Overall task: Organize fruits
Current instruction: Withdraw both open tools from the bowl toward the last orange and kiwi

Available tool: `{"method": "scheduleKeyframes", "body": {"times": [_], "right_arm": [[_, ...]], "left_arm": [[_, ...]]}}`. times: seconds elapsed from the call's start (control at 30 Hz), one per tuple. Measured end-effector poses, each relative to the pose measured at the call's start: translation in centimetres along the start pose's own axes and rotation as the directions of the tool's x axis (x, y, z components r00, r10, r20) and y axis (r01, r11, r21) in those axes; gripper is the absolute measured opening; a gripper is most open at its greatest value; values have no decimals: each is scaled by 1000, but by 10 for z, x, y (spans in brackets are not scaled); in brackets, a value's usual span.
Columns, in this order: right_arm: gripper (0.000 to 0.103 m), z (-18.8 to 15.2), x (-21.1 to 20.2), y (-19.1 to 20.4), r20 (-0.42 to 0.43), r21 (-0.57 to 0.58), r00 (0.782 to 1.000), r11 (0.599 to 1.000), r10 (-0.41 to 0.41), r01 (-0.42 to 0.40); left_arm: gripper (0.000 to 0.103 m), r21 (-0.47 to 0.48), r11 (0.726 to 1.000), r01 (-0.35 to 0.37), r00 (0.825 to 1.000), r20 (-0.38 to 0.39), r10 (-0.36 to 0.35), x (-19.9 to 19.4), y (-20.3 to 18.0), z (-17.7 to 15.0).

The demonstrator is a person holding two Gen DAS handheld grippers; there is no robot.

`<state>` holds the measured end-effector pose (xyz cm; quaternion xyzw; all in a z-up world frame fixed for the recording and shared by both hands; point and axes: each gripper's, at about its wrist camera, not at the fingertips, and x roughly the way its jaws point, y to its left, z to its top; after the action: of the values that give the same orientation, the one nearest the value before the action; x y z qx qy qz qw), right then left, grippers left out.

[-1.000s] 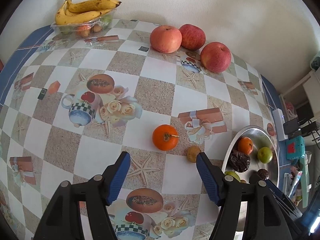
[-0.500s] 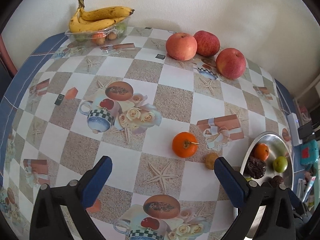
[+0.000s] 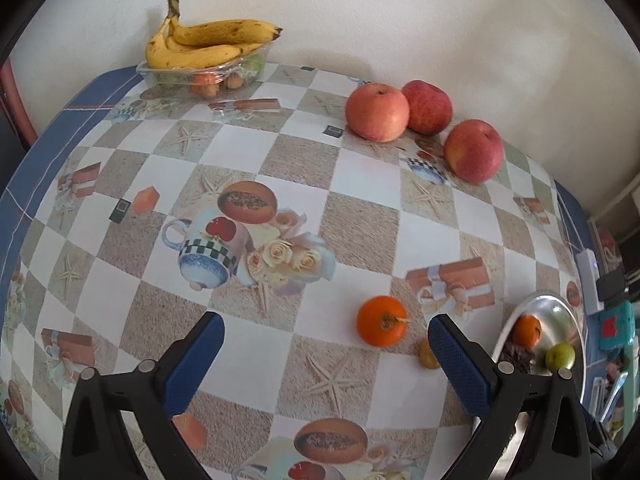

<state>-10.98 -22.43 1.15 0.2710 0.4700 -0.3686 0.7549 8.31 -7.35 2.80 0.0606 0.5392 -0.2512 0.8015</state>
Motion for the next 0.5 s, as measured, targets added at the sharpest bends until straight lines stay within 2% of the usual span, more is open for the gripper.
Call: {"method": "scheduleKeyframes", "body": {"times": [0.1, 0.33, 0.5], "right_arm": [[102, 1, 0, 5, 0, -7, 1000, 1000, 7, -7], [102, 8, 8, 18, -13, 11, 998, 998, 61, -60], [102, 16, 13, 35, -15, -25, 998, 998, 57, -57]], "left_arm": [[103, -7, 1000, 2, 1000, -6, -2, 6, 3, 4], [103, -37, 996, 84, 995, -58, -86, 20, 7, 9], [102, -51, 995, 84, 995, -57, -87, 24, 9, 9]]}}
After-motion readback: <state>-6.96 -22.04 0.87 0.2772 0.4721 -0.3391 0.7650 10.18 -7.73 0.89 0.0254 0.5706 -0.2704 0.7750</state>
